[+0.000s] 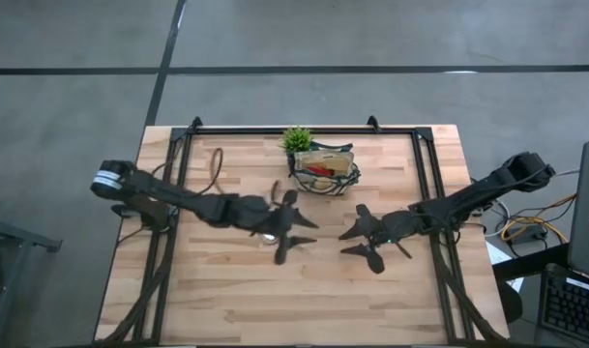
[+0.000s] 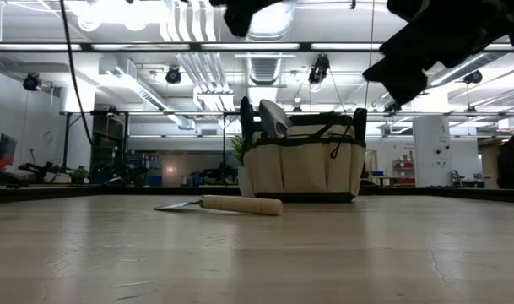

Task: Pick & Place Garden tools in Gardening bag
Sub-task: Put the brown trowel into the gardening bag

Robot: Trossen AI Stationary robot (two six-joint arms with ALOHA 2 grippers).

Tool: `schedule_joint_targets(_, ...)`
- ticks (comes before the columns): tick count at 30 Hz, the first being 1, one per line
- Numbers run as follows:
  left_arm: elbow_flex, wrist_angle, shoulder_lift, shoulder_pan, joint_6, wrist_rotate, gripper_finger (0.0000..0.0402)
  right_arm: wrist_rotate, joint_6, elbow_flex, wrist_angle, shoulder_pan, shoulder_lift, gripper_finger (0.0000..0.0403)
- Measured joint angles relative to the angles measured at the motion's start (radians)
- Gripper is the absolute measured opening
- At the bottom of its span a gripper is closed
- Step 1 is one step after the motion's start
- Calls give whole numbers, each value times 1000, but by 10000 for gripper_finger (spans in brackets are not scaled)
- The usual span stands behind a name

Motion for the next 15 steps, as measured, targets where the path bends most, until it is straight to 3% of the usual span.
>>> schedule_joint_targets(6,-129,81,-90,-94,30,-53,160,32,-26,87,8,-1,177,178)
schedule_joint_targets(15,-275,192,-164,-147,28,-74,159,242,-45,275,6,-3,468,178)
